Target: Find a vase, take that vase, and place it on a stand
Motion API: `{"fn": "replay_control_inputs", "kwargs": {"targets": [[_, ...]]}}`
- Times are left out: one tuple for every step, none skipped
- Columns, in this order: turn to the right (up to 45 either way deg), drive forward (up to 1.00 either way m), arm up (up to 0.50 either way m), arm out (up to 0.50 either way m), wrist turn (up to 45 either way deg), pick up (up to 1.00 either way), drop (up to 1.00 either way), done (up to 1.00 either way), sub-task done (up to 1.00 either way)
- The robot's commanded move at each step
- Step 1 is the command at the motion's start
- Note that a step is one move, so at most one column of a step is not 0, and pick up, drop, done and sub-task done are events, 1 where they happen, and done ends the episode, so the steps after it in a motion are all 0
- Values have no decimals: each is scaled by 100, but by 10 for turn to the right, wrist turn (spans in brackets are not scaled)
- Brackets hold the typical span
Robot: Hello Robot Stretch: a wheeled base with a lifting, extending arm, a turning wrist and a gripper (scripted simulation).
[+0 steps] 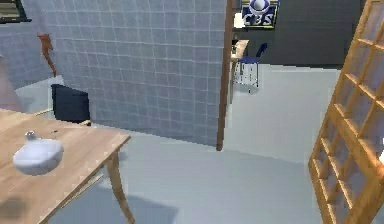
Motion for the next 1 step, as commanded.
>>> {"fn": "replay_control_inputs", "kwargs": {"targets": [[0,45,0,0,0,0,0,0,0]]}}
